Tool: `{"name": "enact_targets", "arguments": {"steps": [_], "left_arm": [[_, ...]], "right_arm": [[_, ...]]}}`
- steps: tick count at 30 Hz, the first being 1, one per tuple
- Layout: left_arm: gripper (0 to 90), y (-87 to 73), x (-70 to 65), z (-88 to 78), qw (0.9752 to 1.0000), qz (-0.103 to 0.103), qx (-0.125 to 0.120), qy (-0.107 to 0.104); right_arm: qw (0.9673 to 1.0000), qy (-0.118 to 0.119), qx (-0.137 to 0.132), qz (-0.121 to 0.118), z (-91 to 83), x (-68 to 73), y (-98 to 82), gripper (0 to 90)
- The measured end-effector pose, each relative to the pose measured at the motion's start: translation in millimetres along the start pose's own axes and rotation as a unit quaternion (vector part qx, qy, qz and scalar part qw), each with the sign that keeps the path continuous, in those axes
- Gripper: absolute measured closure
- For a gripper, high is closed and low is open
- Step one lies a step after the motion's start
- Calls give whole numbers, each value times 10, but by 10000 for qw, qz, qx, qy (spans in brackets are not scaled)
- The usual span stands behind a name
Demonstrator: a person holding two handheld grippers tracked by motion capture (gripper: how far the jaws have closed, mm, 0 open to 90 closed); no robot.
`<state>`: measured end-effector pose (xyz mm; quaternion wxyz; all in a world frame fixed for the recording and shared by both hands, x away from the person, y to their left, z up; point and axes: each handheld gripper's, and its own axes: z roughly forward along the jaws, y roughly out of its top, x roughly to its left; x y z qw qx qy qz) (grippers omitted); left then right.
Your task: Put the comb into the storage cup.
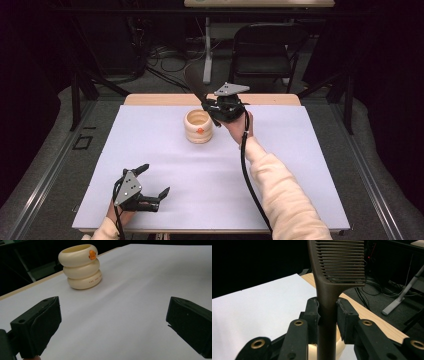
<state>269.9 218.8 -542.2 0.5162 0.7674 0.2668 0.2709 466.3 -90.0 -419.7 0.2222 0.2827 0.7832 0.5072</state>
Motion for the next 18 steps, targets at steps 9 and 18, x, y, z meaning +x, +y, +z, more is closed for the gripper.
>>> {"name": "enact_targets", "arguments": {"steps": [9, 18], "left_arm": [[0, -1, 0, 3, 10000, -3, 8, -2], [0, -1, 2, -1, 10000, 7, 0, -2]], "right_arm": [[10000, -35, -51, -5, 29, -32, 46, 724], [10000, -38, -72, -2, 91, -41, 69, 723]]}}
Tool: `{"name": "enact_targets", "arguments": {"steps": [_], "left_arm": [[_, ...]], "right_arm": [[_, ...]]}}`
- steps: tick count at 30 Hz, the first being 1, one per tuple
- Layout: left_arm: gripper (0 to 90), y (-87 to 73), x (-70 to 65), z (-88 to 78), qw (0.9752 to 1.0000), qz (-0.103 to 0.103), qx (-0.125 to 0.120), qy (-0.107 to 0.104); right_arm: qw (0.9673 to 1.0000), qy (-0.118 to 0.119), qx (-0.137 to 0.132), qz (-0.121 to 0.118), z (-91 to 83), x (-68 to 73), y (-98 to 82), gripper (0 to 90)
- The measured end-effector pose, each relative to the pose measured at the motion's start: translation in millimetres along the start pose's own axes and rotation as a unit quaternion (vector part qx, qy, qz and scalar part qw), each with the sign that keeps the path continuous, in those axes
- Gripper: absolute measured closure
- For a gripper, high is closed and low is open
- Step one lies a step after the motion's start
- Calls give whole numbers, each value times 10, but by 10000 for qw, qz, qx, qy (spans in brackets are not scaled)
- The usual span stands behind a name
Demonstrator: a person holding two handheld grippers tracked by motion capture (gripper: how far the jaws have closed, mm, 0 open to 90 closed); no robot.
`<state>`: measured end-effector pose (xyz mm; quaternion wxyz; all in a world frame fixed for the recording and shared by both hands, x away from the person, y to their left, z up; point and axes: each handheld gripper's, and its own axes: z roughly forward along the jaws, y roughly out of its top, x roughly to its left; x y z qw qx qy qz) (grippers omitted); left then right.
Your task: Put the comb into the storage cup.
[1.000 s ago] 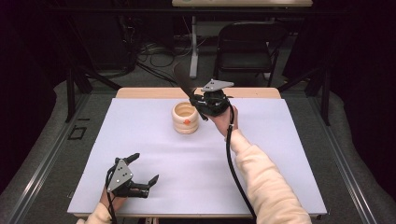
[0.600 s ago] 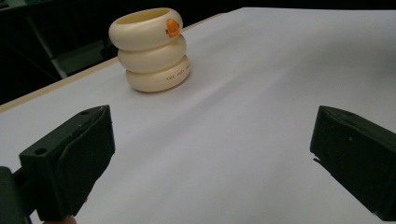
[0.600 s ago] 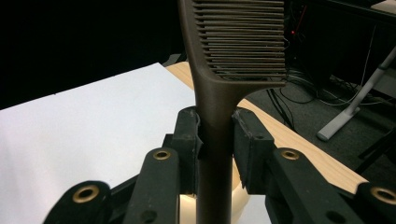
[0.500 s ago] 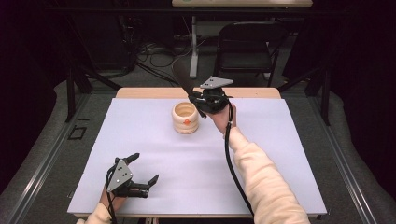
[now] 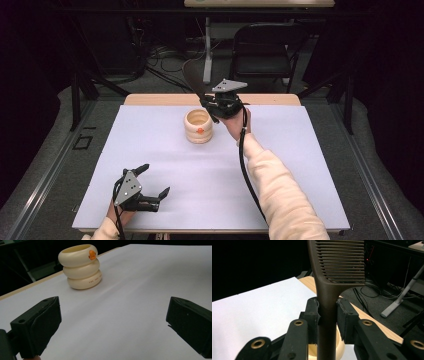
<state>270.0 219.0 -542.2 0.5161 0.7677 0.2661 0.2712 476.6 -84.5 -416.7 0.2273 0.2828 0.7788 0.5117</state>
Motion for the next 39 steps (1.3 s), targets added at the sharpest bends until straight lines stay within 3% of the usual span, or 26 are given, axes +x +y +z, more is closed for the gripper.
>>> {"name": "enact_targets", "arguments": {"steps": [39], "left_arm": [[0, -1, -1, 0, 10000, -6, -6, -18]], "right_arm": [[9993, -114, -368, 11, 206, 25, 77, 724]]}}
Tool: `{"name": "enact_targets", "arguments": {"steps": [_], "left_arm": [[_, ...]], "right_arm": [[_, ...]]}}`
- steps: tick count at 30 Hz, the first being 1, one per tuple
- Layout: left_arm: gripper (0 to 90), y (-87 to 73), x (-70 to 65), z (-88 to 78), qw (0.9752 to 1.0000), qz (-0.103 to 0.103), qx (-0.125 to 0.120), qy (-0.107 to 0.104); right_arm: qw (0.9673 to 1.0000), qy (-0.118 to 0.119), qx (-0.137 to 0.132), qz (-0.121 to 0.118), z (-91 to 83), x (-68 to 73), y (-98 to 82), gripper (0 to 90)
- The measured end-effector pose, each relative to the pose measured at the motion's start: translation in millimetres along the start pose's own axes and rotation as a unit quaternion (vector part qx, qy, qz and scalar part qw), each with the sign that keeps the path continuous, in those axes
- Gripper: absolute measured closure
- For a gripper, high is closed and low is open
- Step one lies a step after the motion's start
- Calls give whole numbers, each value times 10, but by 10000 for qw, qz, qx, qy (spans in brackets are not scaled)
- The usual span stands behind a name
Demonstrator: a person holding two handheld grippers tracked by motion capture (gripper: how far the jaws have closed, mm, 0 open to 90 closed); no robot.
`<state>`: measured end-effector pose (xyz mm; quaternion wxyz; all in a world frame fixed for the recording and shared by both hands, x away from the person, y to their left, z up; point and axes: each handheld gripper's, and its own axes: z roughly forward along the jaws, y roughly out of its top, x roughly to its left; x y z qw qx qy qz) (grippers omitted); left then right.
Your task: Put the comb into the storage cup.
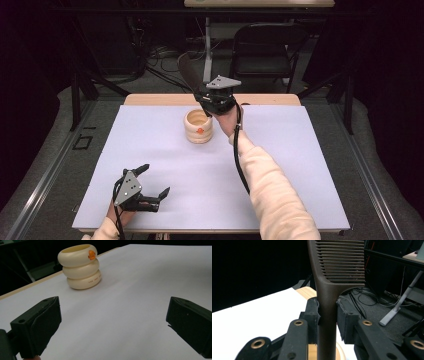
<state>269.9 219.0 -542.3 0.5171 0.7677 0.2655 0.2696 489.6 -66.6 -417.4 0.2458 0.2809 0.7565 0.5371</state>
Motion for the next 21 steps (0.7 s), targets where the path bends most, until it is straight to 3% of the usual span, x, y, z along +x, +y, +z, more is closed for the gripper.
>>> {"name": "enact_targets", "arguments": {"steps": [21], "left_arm": [[0, -1, -1, -2, 10000, -6, -1, 6]], "right_arm": [[9999, 17, -101, -32, 98, 76, -13, 724]]}}
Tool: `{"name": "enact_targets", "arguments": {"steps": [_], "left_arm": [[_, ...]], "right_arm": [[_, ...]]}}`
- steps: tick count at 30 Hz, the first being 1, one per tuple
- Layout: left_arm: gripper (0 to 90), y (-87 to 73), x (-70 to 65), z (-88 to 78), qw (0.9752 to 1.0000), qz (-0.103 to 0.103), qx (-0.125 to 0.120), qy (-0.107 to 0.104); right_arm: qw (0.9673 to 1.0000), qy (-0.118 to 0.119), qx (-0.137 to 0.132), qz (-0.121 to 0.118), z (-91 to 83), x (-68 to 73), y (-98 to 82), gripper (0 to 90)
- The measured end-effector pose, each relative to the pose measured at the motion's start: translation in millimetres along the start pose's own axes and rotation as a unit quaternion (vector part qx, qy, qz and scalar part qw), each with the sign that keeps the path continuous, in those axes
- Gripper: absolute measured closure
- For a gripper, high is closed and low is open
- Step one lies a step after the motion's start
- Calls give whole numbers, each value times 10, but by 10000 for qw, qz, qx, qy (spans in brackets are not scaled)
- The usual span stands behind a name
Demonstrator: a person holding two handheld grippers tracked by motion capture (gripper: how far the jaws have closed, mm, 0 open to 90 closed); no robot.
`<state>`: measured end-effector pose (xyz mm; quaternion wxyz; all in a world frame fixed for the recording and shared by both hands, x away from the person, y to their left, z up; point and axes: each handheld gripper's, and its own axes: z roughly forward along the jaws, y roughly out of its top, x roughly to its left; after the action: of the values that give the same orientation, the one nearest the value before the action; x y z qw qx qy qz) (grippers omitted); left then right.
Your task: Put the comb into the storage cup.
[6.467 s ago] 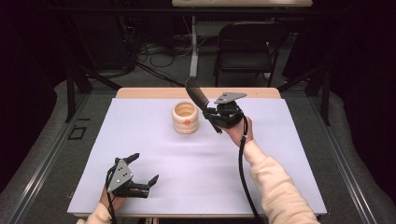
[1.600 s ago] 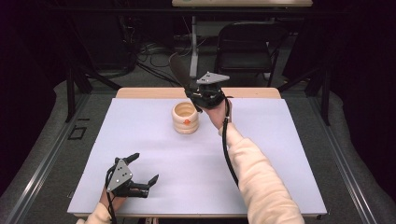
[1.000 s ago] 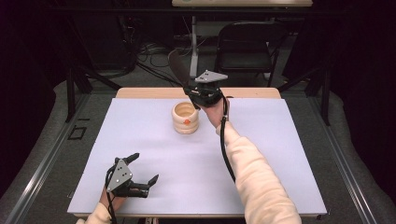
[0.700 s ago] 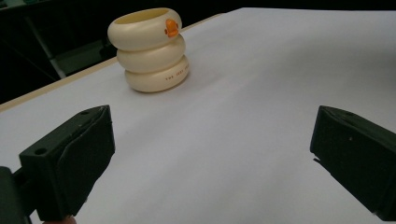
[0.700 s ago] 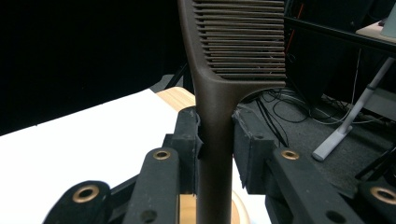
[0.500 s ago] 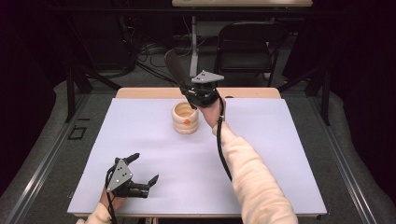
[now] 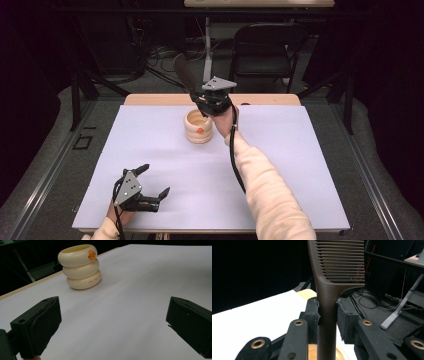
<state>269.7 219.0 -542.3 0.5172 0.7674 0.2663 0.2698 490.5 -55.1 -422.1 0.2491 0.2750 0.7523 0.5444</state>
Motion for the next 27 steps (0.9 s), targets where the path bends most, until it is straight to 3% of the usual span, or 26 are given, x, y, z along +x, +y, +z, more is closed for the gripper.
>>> {"name": "enact_targets", "arguments": {"steps": [27], "left_arm": [[0, -1, 1, 2, 10000, 10, 2, -5]], "right_arm": [[9999, 40, -87, -63, 109, 52, -31, 724]]}}
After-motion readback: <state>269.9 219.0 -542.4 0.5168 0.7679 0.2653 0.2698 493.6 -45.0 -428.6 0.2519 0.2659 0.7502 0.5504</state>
